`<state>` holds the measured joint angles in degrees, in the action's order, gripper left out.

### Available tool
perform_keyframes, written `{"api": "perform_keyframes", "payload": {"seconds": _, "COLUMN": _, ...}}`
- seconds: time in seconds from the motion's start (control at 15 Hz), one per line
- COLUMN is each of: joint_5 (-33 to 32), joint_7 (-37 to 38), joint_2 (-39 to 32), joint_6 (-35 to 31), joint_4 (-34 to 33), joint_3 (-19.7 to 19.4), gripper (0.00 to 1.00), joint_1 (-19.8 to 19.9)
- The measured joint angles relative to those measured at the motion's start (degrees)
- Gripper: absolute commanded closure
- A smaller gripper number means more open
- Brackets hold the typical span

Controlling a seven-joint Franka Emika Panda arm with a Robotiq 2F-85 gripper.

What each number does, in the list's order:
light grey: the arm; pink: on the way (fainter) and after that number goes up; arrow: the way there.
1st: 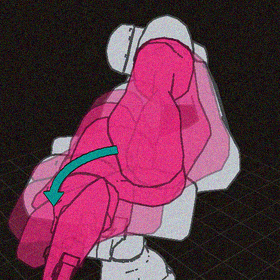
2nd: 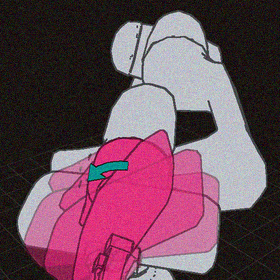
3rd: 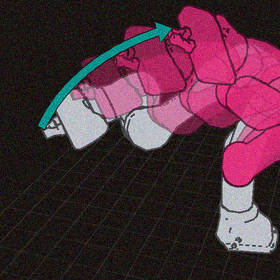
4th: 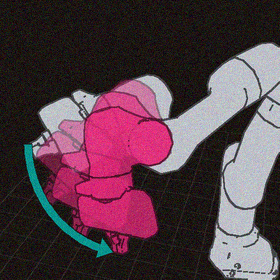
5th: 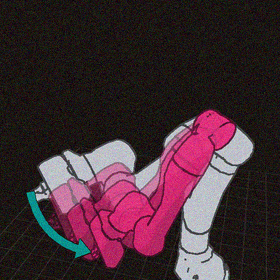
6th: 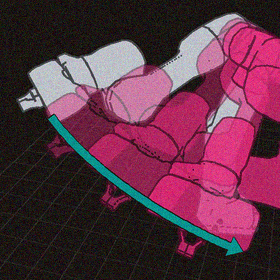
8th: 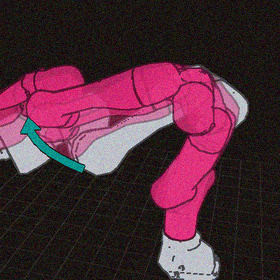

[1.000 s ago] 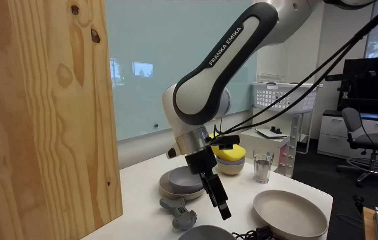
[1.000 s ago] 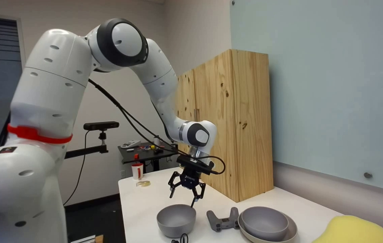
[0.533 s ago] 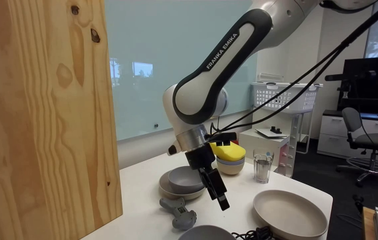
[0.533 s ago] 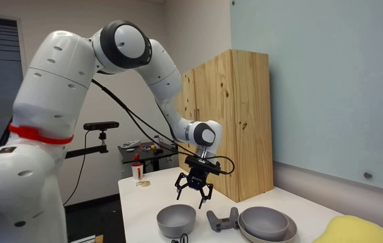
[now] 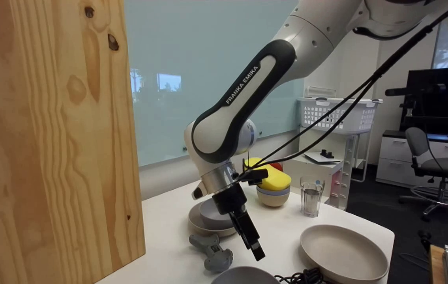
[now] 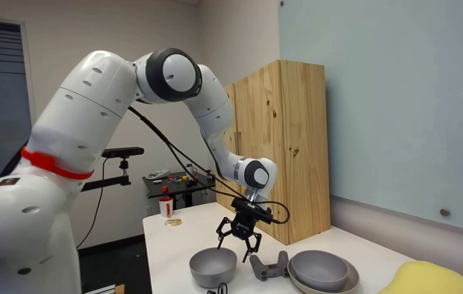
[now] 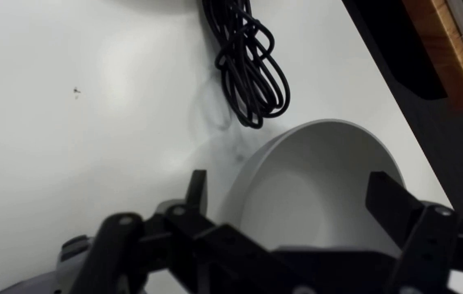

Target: Pick up the grey bowl on the left and put it in the bowl on the right.

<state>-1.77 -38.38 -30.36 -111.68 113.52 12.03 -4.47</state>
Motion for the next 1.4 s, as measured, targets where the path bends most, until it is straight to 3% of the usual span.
{"api": "perform_keyframes", "payload": {"seconds": 0.27, "joint_5": -0.38, "joint_7": 1.19, "joint_2": -3.74, "joint_6": 1.86, "joint_4": -3.63, "joint_3": -0.54, "gripper": 0.00, "joint_1": -0.15}}
{"api": "perform_keyframes", "payload": {"seconds": 0.67, "joint_5": -1.60, "joint_7": 9.46, "joint_2": -7.36, "joint_6": 1.45, "joint_4": -8.01, "joint_3": -1.37, "gripper": 0.00, "joint_1": -1.19}}
{"api": "perform_keyframes", "payload": {"seconds": 1.2, "joint_5": -1.47, "joint_7": 9.81, "joint_2": -9.56, "joint_6": 2.32, "joint_4": -9.51, "joint_3": -0.51, "gripper": 0.00, "joint_1": -1.34}}
{"api": "perform_keyframes", "payload": {"seconds": 1.27, "joint_5": -1.47, "joint_7": 9.90, "joint_2": -9.80, "joint_6": 2.32, "joint_4": -9.52, "joint_3": -0.51, "gripper": 0.25, "joint_1": -1.34}}
{"api": "perform_keyframes", "payload": {"seconds": 1.33, "joint_5": -1.47, "joint_7": 10.05, "joint_2": -10.07, "joint_6": 2.32, "joint_4": -9.52, "joint_3": -0.52, "gripper": 0.26, "joint_1": -1.34}}
{"api": "perform_keyframes", "payload": {"seconds": 1.4, "joint_5": -1.47, "joint_7": 10.16, "joint_2": -10.33, "joint_6": 2.32, "joint_4": -9.52, "joint_3": -0.54, "gripper": 0.35, "joint_1": -1.34}}
